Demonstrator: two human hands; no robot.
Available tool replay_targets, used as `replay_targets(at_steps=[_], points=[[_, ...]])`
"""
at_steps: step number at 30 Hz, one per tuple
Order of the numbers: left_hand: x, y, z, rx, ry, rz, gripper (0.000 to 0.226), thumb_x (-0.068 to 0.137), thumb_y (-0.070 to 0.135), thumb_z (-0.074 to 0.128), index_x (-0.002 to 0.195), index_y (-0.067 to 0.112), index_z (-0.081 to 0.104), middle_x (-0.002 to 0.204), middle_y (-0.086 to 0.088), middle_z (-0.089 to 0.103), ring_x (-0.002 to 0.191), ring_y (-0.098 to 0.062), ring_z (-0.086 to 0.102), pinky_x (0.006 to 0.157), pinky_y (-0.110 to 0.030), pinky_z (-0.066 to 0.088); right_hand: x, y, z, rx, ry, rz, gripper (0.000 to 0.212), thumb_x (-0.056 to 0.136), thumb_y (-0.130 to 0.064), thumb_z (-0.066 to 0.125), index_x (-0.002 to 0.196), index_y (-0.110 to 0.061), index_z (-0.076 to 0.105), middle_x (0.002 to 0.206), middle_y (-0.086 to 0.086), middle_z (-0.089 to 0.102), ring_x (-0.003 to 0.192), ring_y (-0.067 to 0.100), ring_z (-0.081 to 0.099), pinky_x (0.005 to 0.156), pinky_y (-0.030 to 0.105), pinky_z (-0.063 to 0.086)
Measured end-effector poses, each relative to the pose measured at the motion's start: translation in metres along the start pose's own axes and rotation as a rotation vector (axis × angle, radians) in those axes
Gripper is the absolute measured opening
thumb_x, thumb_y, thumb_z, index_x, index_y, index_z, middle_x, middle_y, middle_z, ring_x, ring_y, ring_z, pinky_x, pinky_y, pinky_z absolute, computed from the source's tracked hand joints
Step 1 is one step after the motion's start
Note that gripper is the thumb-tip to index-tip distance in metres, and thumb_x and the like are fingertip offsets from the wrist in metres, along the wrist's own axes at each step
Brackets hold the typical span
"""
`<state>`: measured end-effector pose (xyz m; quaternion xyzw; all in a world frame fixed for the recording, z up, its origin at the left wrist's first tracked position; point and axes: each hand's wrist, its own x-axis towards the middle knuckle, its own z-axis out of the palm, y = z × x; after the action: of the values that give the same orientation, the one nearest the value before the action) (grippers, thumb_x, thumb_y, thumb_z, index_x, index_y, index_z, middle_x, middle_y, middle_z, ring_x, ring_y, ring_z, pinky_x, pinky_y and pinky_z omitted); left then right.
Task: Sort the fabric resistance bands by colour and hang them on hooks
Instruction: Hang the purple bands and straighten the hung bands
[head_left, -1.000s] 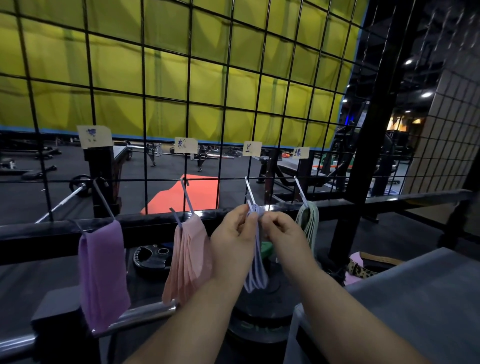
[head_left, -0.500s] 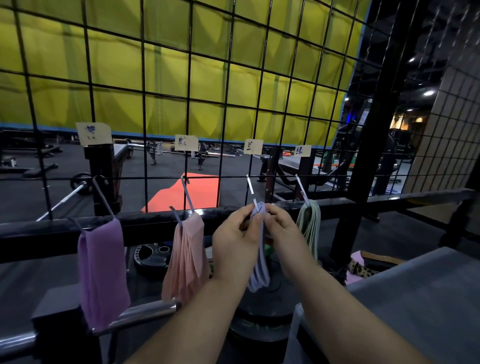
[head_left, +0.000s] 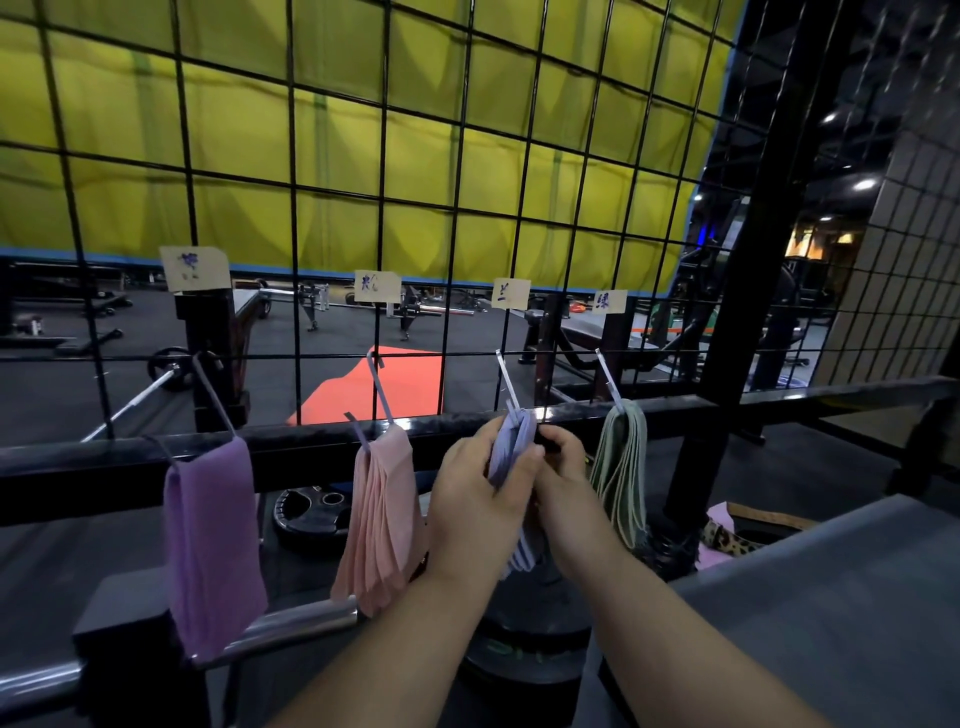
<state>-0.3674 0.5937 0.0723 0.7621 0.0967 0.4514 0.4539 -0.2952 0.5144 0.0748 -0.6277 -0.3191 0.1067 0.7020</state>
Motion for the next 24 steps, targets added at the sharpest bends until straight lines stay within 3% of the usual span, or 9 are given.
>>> replay_targets(at_steps=[4, 10, 15, 18, 24], points=[[-0.016, -0.009, 0.004, 0.137, 0.016, -0.002, 0.045, 0.096, 0.033, 0.053, 0.140, 0.034, 0.044, 0.114, 0.015, 0.054, 0.096, 0.008, 0.048, 0.075, -0.003, 0.036, -0.010, 0.008, -0.001, 0.017, -0.014, 0.077, 0.015, 0.103, -0.032, 0.044, 0.116, -0.031, 0.051, 0.116, 0.003, 0.065, 0.104, 0.021, 0.066, 0.084, 0.035, 0.054], [-0.035, -0.024, 0.015, 0.143, -0.013, -0.066, 0.057, 0.100, 0.040, 0.038, 0.153, 0.036, 0.016, 0.137, 0.004, 0.044, 0.116, -0.006, 0.047, 0.087, -0.021, 0.039, -0.019, 0.014, 0.001, -0.008, -0.040, 0.125, 0.024, 0.105, -0.026, 0.039, 0.115, -0.024, 0.061, 0.108, 0.004, 0.072, 0.094, 0.012, 0.069, 0.074, 0.023, 0.053], [-0.050, -0.037, 0.018, 0.146, -0.011, -0.110, 0.060, 0.098, 0.048, 0.033, 0.152, 0.035, 0.012, 0.134, -0.003, 0.043, 0.119, -0.016, 0.047, 0.096, -0.035, 0.046, -0.024, 0.023, 0.000, 0.032, -0.040, 0.177, 0.026, 0.106, -0.027, 0.037, 0.117, -0.023, 0.060, 0.116, 0.007, 0.069, 0.105, 0.018, 0.067, 0.082, 0.026, 0.053], [-0.058, -0.045, 0.019, 0.154, -0.002, -0.089, 0.067, 0.092, 0.062, 0.024, 0.152, 0.033, 0.015, 0.138, -0.002, 0.043, 0.125, -0.017, 0.044, 0.100, -0.041, 0.044, -0.028, 0.028, -0.002, 0.076, -0.039, 0.214, 0.028, 0.106, -0.027, 0.037, 0.118, -0.021, 0.062, 0.114, 0.006, 0.071, 0.103, 0.016, 0.068, 0.078, 0.023, 0.053], [-0.067, -0.044, 0.019, 0.242, -0.024, -0.077, 0.089, 0.082, 0.078, 0.015, 0.152, 0.024, 0.018, 0.145, 0.003, 0.039, 0.133, -0.015, 0.036, 0.108, -0.038, 0.036, -0.035, 0.034, -0.002, 0.077, -0.066, 0.235, 0.031, 0.106, -0.027, 0.036, 0.120, -0.018, 0.062, 0.112, 0.004, 0.072, 0.108, 0.018, 0.066, 0.089, 0.027, 0.052]])
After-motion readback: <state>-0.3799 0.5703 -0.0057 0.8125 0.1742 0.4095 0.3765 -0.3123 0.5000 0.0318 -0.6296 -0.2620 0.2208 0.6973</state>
